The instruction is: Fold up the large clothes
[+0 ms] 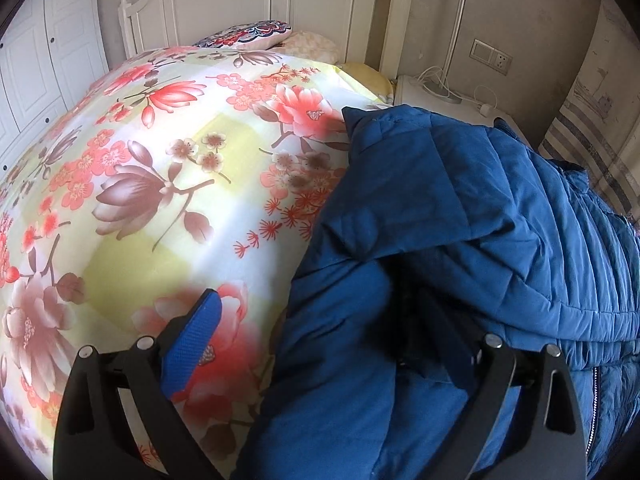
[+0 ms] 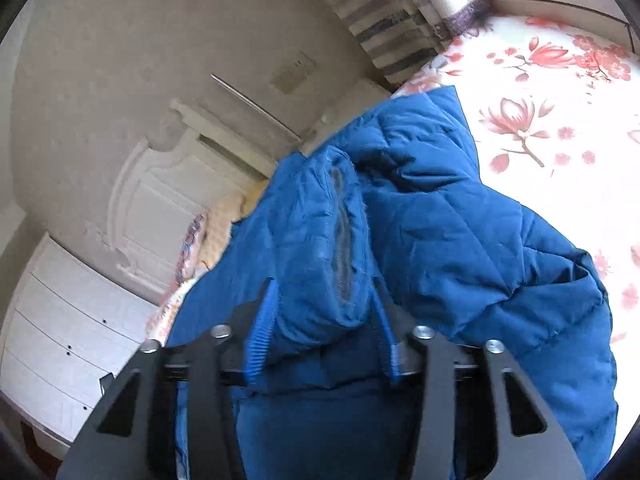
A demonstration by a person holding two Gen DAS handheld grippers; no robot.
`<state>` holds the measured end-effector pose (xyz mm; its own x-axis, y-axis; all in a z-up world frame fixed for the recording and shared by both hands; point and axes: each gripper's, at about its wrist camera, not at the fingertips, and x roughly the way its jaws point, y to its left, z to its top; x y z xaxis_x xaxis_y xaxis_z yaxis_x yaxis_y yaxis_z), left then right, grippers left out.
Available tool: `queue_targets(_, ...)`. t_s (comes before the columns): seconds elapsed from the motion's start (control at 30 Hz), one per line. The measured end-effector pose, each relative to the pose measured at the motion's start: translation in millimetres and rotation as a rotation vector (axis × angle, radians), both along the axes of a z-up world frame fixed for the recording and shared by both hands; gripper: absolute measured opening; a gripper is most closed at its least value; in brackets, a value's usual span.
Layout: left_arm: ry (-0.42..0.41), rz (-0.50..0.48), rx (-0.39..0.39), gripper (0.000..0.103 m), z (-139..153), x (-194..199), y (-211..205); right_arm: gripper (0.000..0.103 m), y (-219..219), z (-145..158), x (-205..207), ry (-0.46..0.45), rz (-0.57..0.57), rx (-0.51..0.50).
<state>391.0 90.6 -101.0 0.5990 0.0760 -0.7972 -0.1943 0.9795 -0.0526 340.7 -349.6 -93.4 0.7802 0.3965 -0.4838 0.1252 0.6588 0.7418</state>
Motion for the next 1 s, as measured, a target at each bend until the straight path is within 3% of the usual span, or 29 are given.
queue_targets(0.07,0.000,0.000,0.001,0.097,-0.1,0.0,0.0,0.070,-0.1,6.2,4.5,-0.018,0.014,0.000)
queue_targets(0.13,0.000,0.000,0.002,0.097,-0.2,0.0,0.0,0.071,14.2,10.2,11.2,-0.012,0.022,-0.041)
queue_targets(0.17,0.000,0.000,0.003,0.097,-0.2,-0.1,-0.1,0.064,19.6,11.7,16.5,0.000,0.033,-0.080)
queue_targets(0.2,-0.001,0.001,0.003,0.097,0.0,-0.3,-0.1,0.048,23.9,10.5,19.0,0.010,0.040,-0.099)
queue_targets(0.27,-0.003,0.002,0.006,0.097,0.6,-0.8,0.1,0.030,40.3,12.4,23.6,0.038,0.058,-0.133)
queue_targets(0.4,-0.042,0.022,0.052,0.098,6.9,-6.8,-3.6,0.021,41.8,43.7,-6.3,-0.112,0.028,-0.131)
queue_targets(0.5,-0.064,0.022,0.081,0.098,10.5,-9.5,-7.6,0.021,32.7,64.4,-23.9,-0.175,-0.018,-0.152)
queue_targets(0.57,-0.057,0.022,0.072,0.098,9.8,-8.6,-6.5,0.021,26.4,57.2,-20.3,-0.112,-0.028,-0.186)
queue_targets(0.67,-0.055,0.025,0.060,0.098,9.8,-8.4,-4.7,0.023,19.4,14.9,-6.7,0.055,-0.015,-0.195)
queue_targets(0.73,-0.054,0.025,0.057,0.098,9.4,-8.4,-4.6,0.028,11.7,-3.4,-10.0,0.070,-0.025,-0.144)
queue_targets(0.8,-0.054,0.026,0.055,0.098,9.0,-8.0,-4.3,0.044,8.0,4.4,-15.6,0.074,-0.057,-0.134)
queue_targets(0.9,-0.051,0.026,0.058,0.098,8.2,-8.3,-4.4,0.044,13.8,47.6,-39.5,-0.055,-0.191,-0.294)
queue_targets(0.93,-0.052,0.026,0.058,0.098,8.4,-8.7,-4.4,0.044,25.7,67.5,-44.1,-0.122,-0.194,-0.391)
queue_targets(1.0,-0.051,0.026,0.057,0.098,8.5,-8.9,-4.2,0.046,52.9,85.5,-34.6,-0.154,-0.113,-0.534)
